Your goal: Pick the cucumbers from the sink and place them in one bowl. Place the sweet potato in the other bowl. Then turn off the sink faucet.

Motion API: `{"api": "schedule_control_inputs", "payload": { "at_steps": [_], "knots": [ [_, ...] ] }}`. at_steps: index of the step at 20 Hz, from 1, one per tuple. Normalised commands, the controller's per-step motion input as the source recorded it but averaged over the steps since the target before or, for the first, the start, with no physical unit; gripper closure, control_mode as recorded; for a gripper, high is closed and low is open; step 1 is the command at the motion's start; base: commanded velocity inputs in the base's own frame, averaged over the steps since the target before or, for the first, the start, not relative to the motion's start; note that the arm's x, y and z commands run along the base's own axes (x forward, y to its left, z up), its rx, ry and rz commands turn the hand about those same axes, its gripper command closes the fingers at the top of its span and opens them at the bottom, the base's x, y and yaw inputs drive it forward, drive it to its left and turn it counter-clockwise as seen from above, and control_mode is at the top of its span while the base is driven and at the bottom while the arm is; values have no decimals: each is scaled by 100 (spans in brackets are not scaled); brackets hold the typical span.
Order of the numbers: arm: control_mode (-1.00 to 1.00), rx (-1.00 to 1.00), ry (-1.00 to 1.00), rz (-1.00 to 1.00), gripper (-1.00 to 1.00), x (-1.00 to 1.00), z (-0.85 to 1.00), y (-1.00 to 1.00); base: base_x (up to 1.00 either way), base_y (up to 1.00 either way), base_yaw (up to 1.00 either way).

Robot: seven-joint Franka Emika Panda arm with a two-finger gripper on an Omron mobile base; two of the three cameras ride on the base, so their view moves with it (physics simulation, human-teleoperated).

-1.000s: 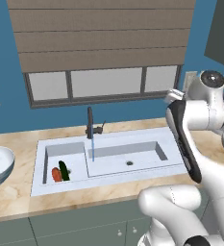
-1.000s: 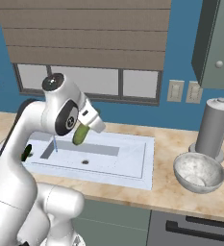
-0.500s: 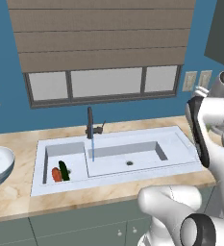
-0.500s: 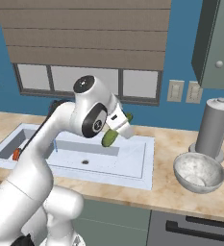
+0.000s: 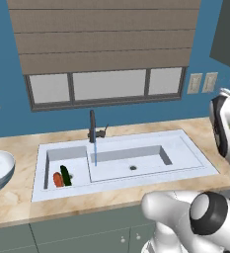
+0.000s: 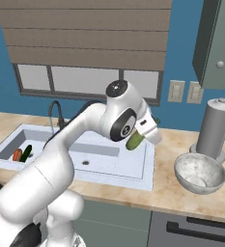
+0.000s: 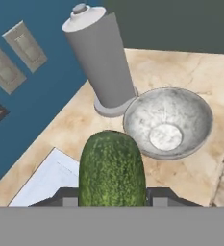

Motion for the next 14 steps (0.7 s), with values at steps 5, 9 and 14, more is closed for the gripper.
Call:
{"api": "schedule_control_inputs", "payload": {
  "at_steps": [5, 9, 14],
  "knots": [
    [-100, 15, 9, 0, 100, 0, -10, -68, 0, 0, 0],
    [-100, 14, 10, 0, 100, 15, -3, -61, 0, 0, 0],
    [-100, 6, 10, -6, 100, 27, -4, -44, 0, 0, 0]
  ]
}}
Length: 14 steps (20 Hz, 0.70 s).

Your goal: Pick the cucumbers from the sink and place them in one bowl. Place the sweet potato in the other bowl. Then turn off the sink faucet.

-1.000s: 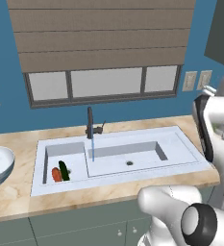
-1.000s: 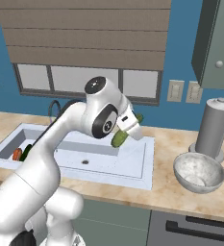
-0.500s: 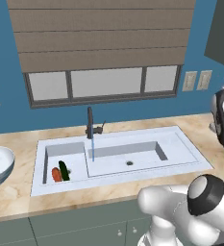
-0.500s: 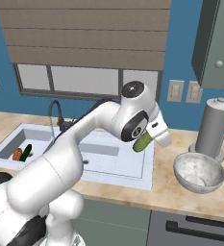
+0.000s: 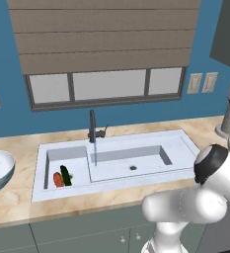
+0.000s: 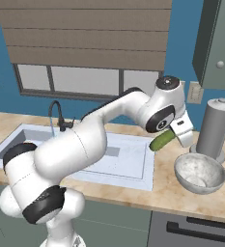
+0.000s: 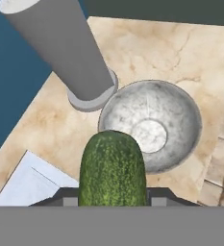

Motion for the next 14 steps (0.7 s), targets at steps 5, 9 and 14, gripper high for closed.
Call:
{"api": "schedule_control_inputs", "payload": {
  "at_steps": [5, 9, 14],
  "knots": [
    [-100, 0, 14, -17, 100, 24, -10, -34, 0, 0, 0],
    [-100, 0, 1, -7, 100, 21, -25, -31, 0, 0, 0],
    [-100, 4, -2, 0, 100, 19, -40, -30, 0, 0, 0]
  ]
}}
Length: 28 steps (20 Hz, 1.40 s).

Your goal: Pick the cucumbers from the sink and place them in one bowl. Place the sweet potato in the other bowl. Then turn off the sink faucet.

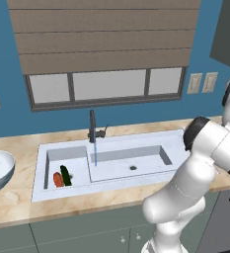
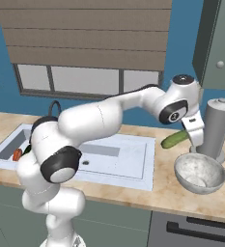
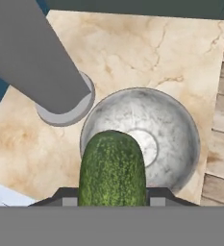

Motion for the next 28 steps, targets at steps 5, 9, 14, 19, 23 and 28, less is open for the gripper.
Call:
{"api": "schedule_control_inputs", "payload": {
  "at_steps": [5, 9, 14, 19, 23, 28],
  "knots": [
    [-100, 2, -3, 0, 100, 1, -33, -33, 0, 0, 0],
    [-100, 0, 0, 0, 100, 4, -22, -37, 0, 0, 0],
    [-100, 0, 0, 0, 100, 12, -25, -42, 0, 0, 0],
    [-100, 0, 0, 0, 100, 22, -28, -53, 0, 0, 0],
    [-100, 0, 0, 0, 100, 5, -38, -34, 0, 0, 0],
    [-100, 0, 0, -1, -100, -1, -16, 7, 0, 0, 0]
  ]
}}
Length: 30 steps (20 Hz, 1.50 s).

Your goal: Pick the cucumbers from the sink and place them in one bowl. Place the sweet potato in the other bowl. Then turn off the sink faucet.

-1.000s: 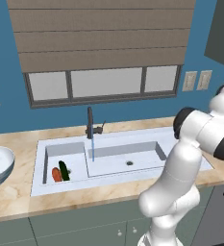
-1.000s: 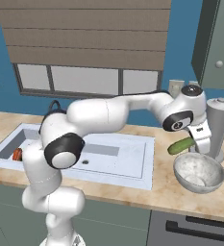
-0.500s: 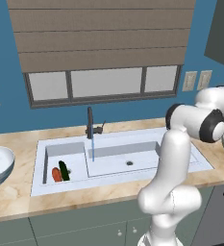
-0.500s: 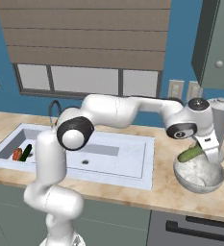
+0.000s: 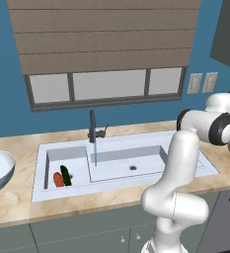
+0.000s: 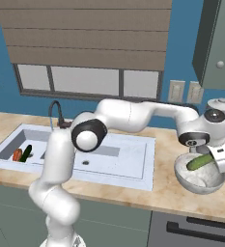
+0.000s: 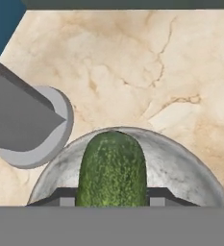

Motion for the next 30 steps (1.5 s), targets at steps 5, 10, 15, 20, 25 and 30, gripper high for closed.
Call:
{"api": "schedule_control_inputs", "payload": {
  "at_steps": [5, 10, 15, 20, 25, 30],
  "knots": [
    [-100, -1, 2, -8, -100, -3, 4, 53, 0, 0, 0],
    [-100, -4, 4, -11, -100, 2, 12, 70, 0, 0, 0],
    [-100, -7, 0, -9, -100, -42, 26, 76, 0, 0, 0],
    [-100, -9, 0, -6, -100, -78, 32, 87, 0, 0, 0],
    [-100, -2, 3, -2, -100, -27, 90, 80, 0, 0, 0],
    [-100, 0, 11, 0, -100, -24, 96, 79, 0, 0, 0]
  ]
}}
